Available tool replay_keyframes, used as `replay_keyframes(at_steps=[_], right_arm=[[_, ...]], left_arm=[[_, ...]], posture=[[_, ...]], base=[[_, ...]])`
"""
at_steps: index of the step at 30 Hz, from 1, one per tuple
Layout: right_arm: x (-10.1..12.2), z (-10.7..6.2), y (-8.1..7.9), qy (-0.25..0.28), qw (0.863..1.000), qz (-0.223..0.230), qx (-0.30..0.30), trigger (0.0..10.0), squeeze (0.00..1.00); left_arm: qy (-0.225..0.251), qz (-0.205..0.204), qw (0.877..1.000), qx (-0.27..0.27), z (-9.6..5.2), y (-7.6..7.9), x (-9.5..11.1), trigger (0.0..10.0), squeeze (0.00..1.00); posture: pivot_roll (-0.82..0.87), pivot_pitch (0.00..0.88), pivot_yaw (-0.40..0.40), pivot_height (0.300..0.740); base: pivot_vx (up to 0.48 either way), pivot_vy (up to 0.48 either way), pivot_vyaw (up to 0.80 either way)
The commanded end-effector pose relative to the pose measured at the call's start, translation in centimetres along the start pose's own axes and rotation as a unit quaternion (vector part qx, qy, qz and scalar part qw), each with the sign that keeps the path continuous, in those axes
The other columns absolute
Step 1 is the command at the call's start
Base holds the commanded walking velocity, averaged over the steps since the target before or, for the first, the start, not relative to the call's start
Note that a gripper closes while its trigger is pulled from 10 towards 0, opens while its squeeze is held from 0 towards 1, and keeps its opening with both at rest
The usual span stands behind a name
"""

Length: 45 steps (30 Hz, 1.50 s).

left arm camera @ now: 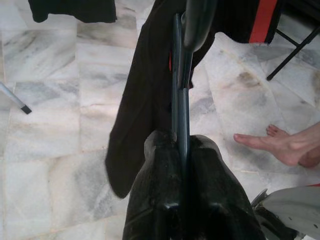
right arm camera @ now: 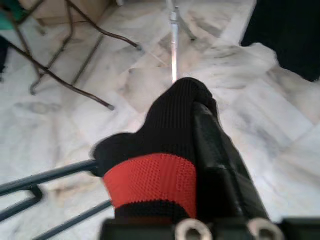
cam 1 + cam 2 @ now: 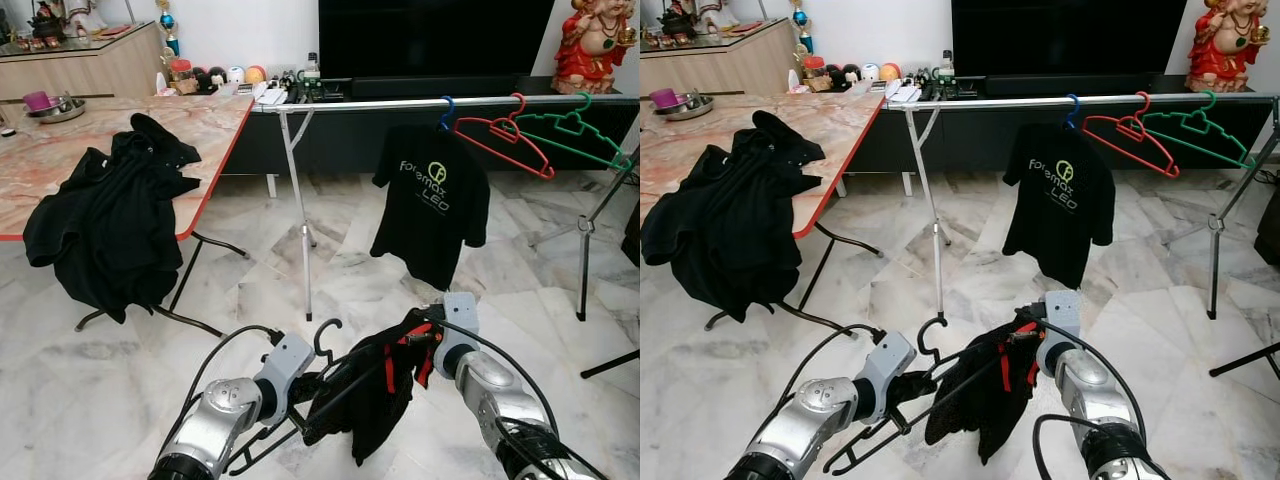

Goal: Hang hanger

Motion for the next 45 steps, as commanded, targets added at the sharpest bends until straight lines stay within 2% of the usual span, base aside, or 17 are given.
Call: replay_keyframes(at_steps=[1,6,11,13,14,19,21,24,26,27,31,34,41,45], right_arm=[[1.7,0.3,-1.2,0.043,0.999,-0.006,0.033,10.0,0.0],[3.5,0.4,-1.9,0.084,0.995,0.001,0.058,10.0,0.0],[4.0,0.5,-2.2,0.074,0.994,0.03,0.075,10.0,0.0],[4.7,0.2,-2.8,0.087,0.991,0.033,0.1,10.0,0.0],[5.7,-0.3,-3.4,0.107,0.985,0.05,0.125,10.0,0.0],[6.7,-0.9,-3.9,0.132,0.979,0.059,0.144,10.0,0.0],[7.6,-1.5,-4.5,0.151,0.972,0.075,0.162,10.0,0.0],[8.1,-2.0,-5.0,0.16,0.969,0.074,0.174,10.0,0.0],[7.5,-2.0,-4.9,0.146,0.973,0.066,0.165,10.0,0.0],[6.4,-1.8,-4.3,0.121,0.982,0.051,0.138,10.0,0.0],[5.7,-1.6,-3.8,0.111,0.985,0.048,0.123,10.0,0.0],[5.0,-1.7,-3.6,0.104,0.986,0.046,0.119,10.0,0.0],[5.0,-1.9,-4.0,0.107,0.984,0.057,0.13,10.0,0.0],[6.5,-2.3,-4.6,0.149,0.974,0.066,0.159,10.0,0.0]], left_arm=[[0.009,0.007,1.0,-0.005,0.1,0.0,0.7,10.0,0.0],[0.011,0.008,1.0,-0.014,0.3,0.5,0.7,10.0,0.0],[0.01,0.007,1.0,-0.015,0.4,0.5,0.6,10.0,0.0],[0.01,0.006,1.0,-0.016,0.4,0.6,0.5,10.0,0.0],[0.009,0.006,1.0,-0.017,0.5,0.6,0.4,10.0,0.0],[0.009,0.006,1.0,-0.014,0.6,0.6,0.4,10.0,0.0],[0.011,0.004,1.0,-0.015,0.7,0.7,0.5,10.0,0.0],[0.013,0.003,1.0,-0.016,0.9,0.9,0.6,10.0,0.0],[0.03,-0.002,1.0,-0.009,1.1,0.8,1.2,10.0,0.0],[0.075,-0.029,0.997,0.007,1.1,0.5,2.7,10.0,0.0],[0.104,-0.051,0.993,0.004,1.0,0.4,3.8,10.0,0.0],[0.134,-0.085,0.987,-0.027,0.6,0.9,4.8,10.0,0.0],[0.16,-0.114,0.979,-0.053,0.3,1.3,5.7,10.0,0.0],[0.189,-0.143,0.969,-0.073,0.1,1.7,6.9,10.0,0.0]], posture=[[0.07,0.0,0.02,0.74],[0.06,0.0,0.022,0.74],[0.06,0.0,0.021,0.74],[0.05,0.0,0.021,0.74],[0.05,0.0,0.021,0.74],[0.04,0.0,0.022,0.74],[0.04,0.0,0.023,0.74],[0.03,0.0,0.022,0.74],[0.03,0.0,0.02,0.74],[0.03,0.0,0.017,0.74],[0.04,0.0,0.013,0.74],[0.04,0.0,0.01,0.74],[0.05,0.002,0.007,0.74],[0.05,0.008,0.006,0.74]], base=[[0.0,0.0,0.0],[0.0,0.0,0.0],[0.0,0.0,0.0],[0.0,0.0,0.0],[0.0,0.0,0.0],[0.0,0.0,0.0],[0.0,0.0,0.0],[0.0,0.0,0.0],[0.0,0.0,0.0],[0.0,0.0,0.0],[0.0,0.0,0.0],[0.0,0.0,0.0],[0.0,0.0,0.0],[0.0,0.0,0.0]])
Point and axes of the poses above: a point about 5 cm out from each wrist's last joint towards the gripper, its own z axis pointing out of the wrist towards the gripper, its own x axis along the axis of the wrist's last joint, y = z × x, the point moved 2 cm from there along z, pointing out of the wrist towards the gripper, and after that the axes turned 13 degrees about -z, right-handed, at the moved point
